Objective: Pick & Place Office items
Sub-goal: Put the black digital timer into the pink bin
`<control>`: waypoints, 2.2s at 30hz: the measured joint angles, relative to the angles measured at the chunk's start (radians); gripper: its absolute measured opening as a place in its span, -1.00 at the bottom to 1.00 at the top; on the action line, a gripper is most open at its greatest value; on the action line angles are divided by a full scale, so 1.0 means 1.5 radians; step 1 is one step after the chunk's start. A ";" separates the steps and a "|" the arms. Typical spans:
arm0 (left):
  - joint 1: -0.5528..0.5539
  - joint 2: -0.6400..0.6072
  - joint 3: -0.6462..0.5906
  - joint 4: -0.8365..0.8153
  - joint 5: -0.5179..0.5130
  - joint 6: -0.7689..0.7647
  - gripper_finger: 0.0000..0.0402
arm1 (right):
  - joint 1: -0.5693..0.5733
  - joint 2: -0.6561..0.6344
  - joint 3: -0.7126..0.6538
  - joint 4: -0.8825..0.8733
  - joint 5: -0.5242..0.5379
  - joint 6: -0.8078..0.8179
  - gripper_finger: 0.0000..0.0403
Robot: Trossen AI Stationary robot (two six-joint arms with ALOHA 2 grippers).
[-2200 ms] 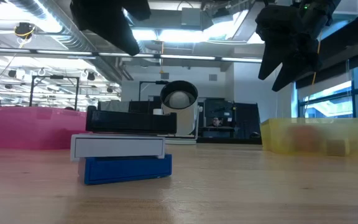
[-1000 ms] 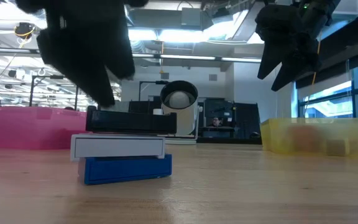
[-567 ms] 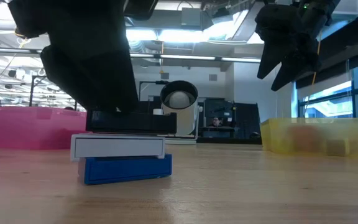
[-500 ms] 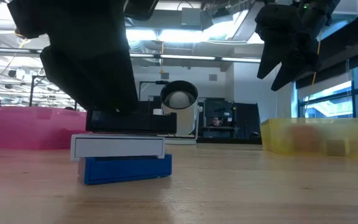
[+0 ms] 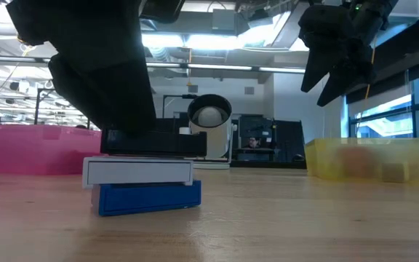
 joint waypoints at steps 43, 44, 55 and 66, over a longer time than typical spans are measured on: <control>0.001 0.012 0.000 -0.008 0.000 0.012 0.42 | 0.000 0.000 0.000 0.005 0.000 0.000 0.58; 0.001 0.012 0.000 -0.008 -0.001 0.012 0.40 | 0.000 0.000 0.000 0.005 0.000 0.000 0.58; 0.002 0.012 0.000 -0.008 -0.014 0.012 -0.02 | 0.000 0.000 0.000 0.005 0.000 0.000 0.58; 0.003 0.008 0.000 -0.009 -0.023 0.045 -0.25 | 0.000 0.000 0.000 0.005 0.000 0.000 0.58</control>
